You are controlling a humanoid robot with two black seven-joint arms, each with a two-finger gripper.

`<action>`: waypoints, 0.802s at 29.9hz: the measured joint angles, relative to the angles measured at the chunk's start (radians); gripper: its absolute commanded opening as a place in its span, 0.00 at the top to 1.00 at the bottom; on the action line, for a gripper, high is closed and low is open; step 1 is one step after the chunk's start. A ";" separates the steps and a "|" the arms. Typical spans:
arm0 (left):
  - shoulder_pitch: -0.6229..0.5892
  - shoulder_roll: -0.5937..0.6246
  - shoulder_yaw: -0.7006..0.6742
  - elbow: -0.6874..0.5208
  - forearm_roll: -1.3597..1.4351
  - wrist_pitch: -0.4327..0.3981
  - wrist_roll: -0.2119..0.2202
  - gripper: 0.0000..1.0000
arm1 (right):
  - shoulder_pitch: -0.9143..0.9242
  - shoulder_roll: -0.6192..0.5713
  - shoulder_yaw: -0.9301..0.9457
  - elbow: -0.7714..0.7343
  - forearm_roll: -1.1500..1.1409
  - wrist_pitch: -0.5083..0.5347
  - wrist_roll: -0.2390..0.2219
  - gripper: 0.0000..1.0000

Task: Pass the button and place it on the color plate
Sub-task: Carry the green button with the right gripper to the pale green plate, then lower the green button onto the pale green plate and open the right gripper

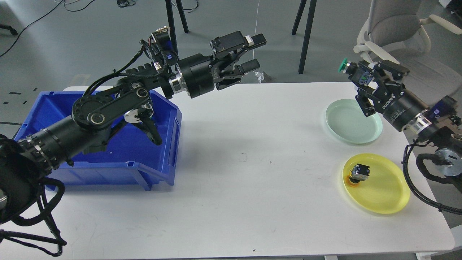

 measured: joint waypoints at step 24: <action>0.000 -0.003 0.000 0.000 0.000 0.000 0.000 0.12 | 0.075 0.276 -0.263 -0.564 -0.004 0.000 0.000 0.80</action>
